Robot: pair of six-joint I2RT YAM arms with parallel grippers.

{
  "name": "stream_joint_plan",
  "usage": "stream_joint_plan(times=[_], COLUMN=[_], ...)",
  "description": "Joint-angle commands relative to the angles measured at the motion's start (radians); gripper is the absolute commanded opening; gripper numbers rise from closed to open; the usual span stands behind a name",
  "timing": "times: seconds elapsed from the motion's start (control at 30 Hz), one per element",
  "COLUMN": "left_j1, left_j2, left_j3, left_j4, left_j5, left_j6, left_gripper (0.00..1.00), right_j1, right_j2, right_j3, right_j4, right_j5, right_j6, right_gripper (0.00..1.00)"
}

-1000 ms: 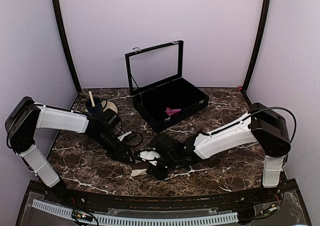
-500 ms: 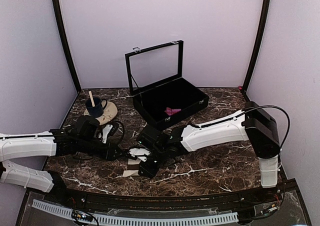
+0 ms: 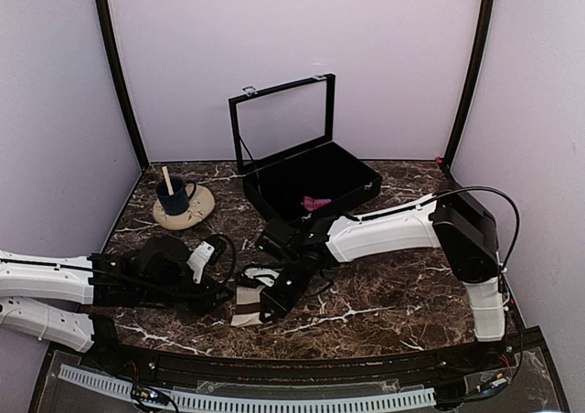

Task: Roll the socks
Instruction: Roll the sock at the center of the board.

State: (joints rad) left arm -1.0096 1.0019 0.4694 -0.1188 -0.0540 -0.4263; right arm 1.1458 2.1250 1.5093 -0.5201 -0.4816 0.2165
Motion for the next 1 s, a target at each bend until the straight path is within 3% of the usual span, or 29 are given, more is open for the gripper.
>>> stream_joint_plan(times=[0.0,0.3,0.73,0.97], left_j1=[-0.056,-0.145,-0.292,-0.353], left_j2=[-0.039,-0.031,0.209,0.350], left_j3=[-0.017,-0.018,0.085,0.168], left_j4=[0.005,0.017,0.040,-0.003], left_j5=[-0.120,-0.165,-0.190,-0.293], left_j6=[0.010,0.043,0.217,0.292], left_gripper=[0.30,0.30,0.26,0.27], right_j1=[-0.040,-0.074,-0.119,-0.121], right_j2=[0.020,0.089,0.120,0.127], right_j3=[0.035,0.107,0.117,0.124], right_j4=[-0.012,-0.103,-0.140,-0.154], right_j5=[-0.086,-0.164,-0.248,-0.274], right_j6=[0.018,-0.009,0.016,0.013], right_gripper=[0.00,0.00,0.00,0.00])
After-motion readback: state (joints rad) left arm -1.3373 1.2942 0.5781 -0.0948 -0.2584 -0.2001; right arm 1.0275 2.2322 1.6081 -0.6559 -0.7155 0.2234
